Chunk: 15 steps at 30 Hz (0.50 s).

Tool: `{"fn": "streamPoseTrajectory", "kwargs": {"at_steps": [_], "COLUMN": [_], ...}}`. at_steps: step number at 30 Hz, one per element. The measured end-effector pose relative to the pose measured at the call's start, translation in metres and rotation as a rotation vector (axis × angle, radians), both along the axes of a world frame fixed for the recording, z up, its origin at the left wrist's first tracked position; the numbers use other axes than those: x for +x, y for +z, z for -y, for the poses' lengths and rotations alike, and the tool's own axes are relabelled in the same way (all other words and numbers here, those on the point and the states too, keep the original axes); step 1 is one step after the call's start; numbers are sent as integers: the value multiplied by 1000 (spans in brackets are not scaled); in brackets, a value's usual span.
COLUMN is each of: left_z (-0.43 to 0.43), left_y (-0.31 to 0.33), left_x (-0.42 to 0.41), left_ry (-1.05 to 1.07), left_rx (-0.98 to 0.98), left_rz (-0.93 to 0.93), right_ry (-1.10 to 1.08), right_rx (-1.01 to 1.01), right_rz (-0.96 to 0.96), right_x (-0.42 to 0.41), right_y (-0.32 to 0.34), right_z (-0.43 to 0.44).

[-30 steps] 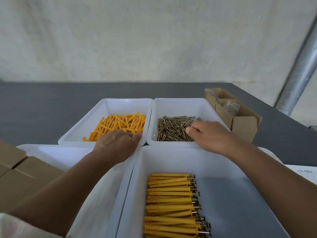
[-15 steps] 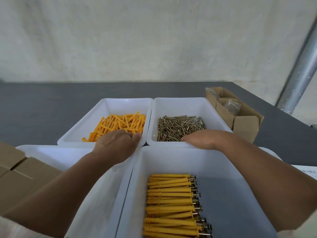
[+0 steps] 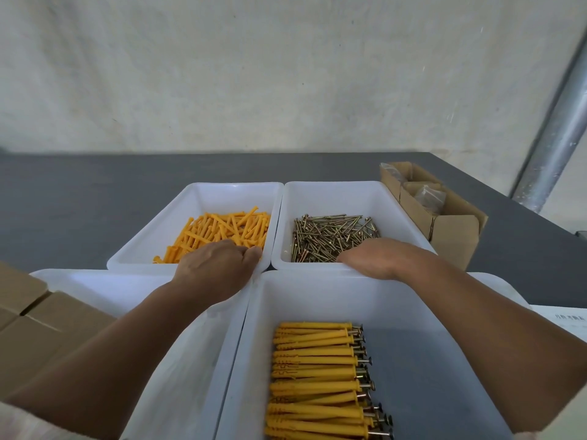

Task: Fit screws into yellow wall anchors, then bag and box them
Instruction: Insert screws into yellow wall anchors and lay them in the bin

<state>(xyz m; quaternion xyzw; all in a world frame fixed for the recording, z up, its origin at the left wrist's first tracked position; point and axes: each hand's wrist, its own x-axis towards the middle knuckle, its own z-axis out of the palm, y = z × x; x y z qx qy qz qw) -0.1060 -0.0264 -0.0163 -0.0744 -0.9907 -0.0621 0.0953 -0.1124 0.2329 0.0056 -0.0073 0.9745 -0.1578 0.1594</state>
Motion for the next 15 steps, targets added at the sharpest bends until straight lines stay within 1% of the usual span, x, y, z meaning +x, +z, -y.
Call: {"fn": "streamPoseTrajectory", "kwargs": {"at_steps": [5,8,15], "left_z": [1,0,0], "left_y": [0,1,1], "left_x": [0,1,0], "left_ry": [-5,10,40], "left_rx": [0,-43,-17], "left_rz": [29,46,86], "right_ry": [47,73,9], "right_rx": [49,47,-99], "right_rz": [-22,-28,-114], "right_x": [2,3,5], "right_y": [3,3,2], "right_z": [1,0,-2]}}
